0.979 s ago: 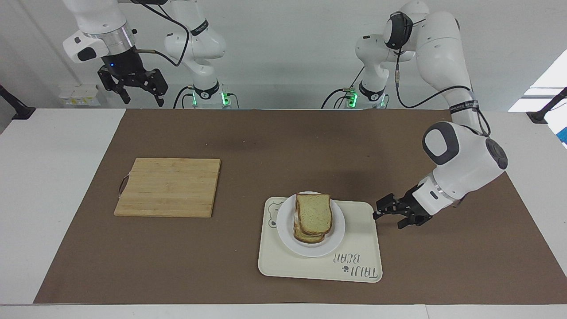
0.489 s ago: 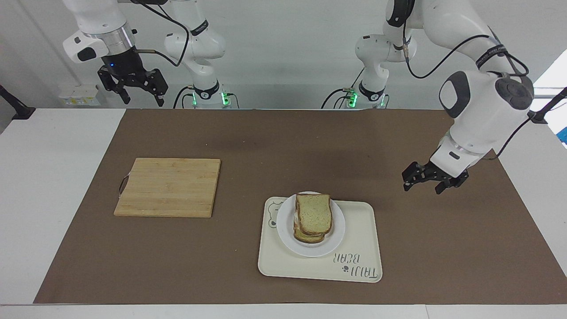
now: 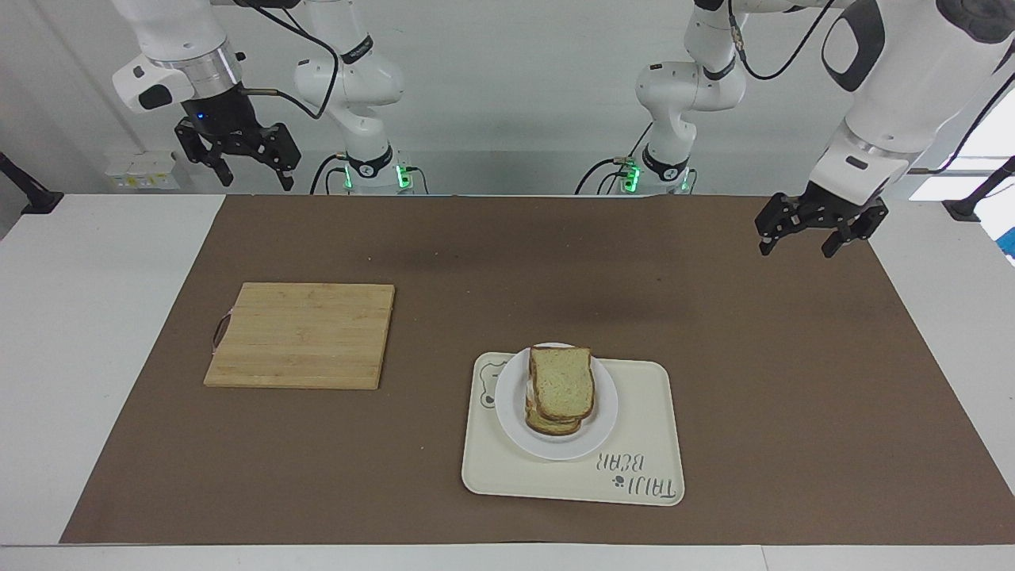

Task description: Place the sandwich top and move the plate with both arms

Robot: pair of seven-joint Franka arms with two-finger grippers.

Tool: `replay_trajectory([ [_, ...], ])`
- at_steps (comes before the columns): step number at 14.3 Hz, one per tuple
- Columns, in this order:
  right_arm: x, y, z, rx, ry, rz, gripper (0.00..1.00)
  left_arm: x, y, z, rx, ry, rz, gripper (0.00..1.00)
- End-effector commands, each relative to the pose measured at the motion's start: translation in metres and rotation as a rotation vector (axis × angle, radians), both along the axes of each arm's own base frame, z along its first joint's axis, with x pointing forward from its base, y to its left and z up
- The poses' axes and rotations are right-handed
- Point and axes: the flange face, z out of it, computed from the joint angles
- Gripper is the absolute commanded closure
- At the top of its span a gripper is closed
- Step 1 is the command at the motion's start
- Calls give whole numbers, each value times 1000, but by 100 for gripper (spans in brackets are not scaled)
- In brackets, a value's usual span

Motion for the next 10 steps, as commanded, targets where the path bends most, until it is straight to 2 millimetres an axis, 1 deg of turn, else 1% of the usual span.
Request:
replay_trajectory([
  [1, -4, -1, 2, -5, -6, -8, 0, -38, 10, 5, 14, 15, -12, 0],
  [3, -4, -1, 2, -5, -6, -8, 0, -45, 10, -3, 13, 6, -12, 0],
  [5, -4, -1, 2, -5, -6, -8, 0, -45, 7, -2, 13, 6, -12, 0],
  [10, -5, -1, 3, -5, -8, -8, 0, -47, 10, -3, 15, 23, -8, 0],
])
